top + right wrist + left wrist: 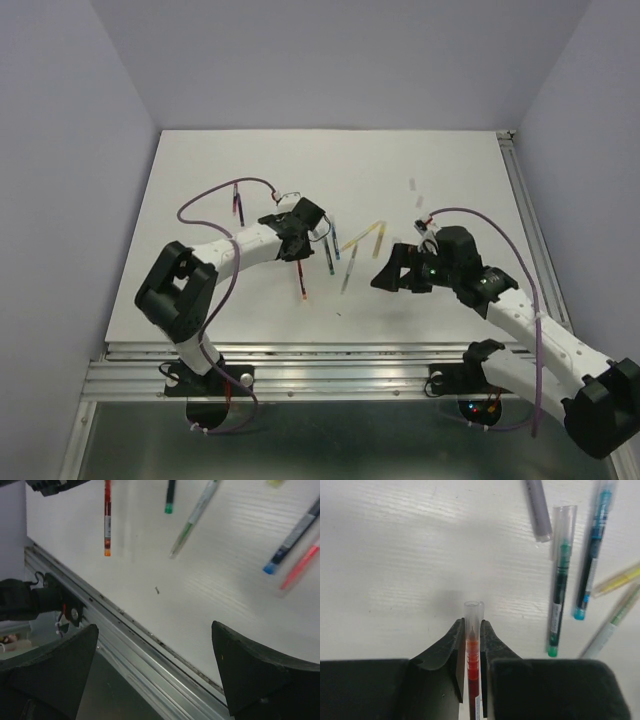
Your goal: Open the pen caps
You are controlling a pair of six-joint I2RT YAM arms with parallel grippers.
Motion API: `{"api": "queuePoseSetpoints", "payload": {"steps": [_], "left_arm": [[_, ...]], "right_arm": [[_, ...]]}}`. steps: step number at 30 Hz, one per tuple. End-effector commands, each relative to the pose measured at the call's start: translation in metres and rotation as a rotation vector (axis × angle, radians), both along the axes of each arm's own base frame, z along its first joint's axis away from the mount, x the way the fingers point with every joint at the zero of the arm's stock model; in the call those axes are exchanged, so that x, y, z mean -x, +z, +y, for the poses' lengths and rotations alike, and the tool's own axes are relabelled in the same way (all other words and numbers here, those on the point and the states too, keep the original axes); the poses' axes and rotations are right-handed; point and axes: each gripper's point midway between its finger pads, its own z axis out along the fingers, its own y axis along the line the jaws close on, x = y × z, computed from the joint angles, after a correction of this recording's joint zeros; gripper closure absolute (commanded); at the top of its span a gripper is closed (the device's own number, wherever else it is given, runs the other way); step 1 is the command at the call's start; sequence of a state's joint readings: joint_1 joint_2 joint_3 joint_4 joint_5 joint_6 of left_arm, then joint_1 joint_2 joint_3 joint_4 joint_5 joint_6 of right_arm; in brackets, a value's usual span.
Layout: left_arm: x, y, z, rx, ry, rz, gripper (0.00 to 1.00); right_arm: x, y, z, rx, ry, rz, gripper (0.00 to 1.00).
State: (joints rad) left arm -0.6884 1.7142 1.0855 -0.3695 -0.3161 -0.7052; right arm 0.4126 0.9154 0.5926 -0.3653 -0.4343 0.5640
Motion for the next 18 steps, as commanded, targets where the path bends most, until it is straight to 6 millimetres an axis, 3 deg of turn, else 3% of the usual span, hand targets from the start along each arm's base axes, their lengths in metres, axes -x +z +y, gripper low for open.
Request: {"api": "queuePoseSetpoints", "payload": {"steps": [1, 3, 5, 6, 7, 9, 10, 14, 18], "left_arm": [[0.014, 0.056, -0.005, 0.174, 0.098, -0.123, 1.0], [0.028, 0.066, -0.016, 0.226, 0.099, -0.142, 1.0], [0.039, 0.081, -0.023, 0.303, 0.13, -0.165, 1.0], [0.046, 0.087, -0.029, 0.319, 0.117, -0.18, 1.0], [0.05, 0.092, -0.031, 0.338, 0.116, -0.191, 1.0], [0.055, 0.097, -0.034, 0.348, 0.128, -0.202, 1.0], [0.057, 0.098, -0.033, 0.346, 0.129, -0.201, 1.0], [0.065, 0.099, -0.035, 0.349, 0.123, -0.192, 1.0], [0.071, 0.102, -0.037, 0.356, 0.125, -0.202, 1.0]], "right_arm": [[0.012, 0.028, 0.054, -0.137, 0.127, -0.103, 0.0], [0.009, 0.034, 0.069, -0.121, 0.135, -0.13, 0.0], [0.016, 0.022, 0.091, -0.082, 0.179, -0.1, 0.0], [0.011, 0.031, 0.103, -0.089, 0.176, -0.127, 0.0], [0.017, 0.018, 0.117, -0.068, 0.211, -0.105, 0.0], [0.016, 0.017, 0.133, -0.056, 0.218, -0.124, 0.0], [0.019, 0.022, 0.15, -0.07, 0.246, -0.148, 0.0], [0.016, 0.033, 0.175, -0.079, 0.247, -0.198, 0.0], [0.011, 0.029, 0.187, -0.09, 0.229, -0.191, 0.01]]}}
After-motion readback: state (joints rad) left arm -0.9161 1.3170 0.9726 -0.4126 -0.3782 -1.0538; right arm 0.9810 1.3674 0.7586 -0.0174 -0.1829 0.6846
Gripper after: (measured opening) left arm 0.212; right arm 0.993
